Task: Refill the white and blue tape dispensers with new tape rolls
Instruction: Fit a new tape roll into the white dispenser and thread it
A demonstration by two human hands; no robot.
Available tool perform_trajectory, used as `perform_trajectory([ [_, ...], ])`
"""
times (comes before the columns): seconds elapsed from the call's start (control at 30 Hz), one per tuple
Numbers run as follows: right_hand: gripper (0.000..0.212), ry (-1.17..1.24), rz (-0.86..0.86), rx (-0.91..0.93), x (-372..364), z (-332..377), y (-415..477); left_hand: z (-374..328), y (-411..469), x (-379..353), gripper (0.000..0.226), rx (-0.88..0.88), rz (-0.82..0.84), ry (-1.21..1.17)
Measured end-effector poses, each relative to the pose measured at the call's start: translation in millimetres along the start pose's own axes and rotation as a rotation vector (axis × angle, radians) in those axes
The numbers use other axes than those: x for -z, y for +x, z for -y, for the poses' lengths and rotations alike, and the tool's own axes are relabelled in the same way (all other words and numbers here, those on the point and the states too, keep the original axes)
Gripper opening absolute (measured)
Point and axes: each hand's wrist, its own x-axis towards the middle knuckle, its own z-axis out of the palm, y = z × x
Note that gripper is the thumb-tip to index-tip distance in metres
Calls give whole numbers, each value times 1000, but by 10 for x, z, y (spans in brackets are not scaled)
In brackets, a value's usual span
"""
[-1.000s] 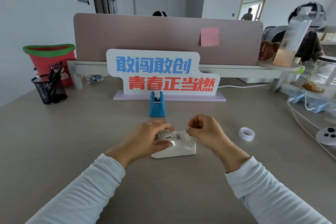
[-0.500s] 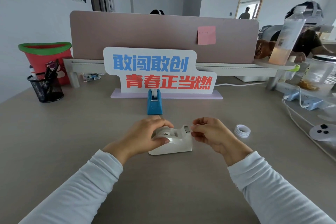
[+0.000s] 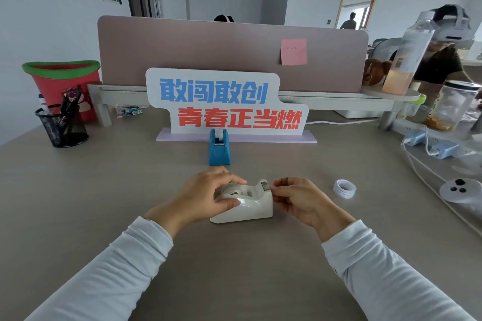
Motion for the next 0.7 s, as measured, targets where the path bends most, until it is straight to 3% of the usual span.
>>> perform_trajectory([
  [0.23, 14, -31, -18, -12, 10, -67, 26, 22, -3, -17, 39, 4, -15, -12],
  [0.4, 16, -155, -133, 40, -24, -138, 67, 25, -10, -29, 40, 4, -23, -24],
  [0.63, 4, -254, -110, 266, -31, -80, 48, 24, -55, -29, 58, 28, -34, -122],
  [0.7, 21, -363, -23, 326, -29, -53, 24, 50, -76, -40, 69, 51, -3, -123],
])
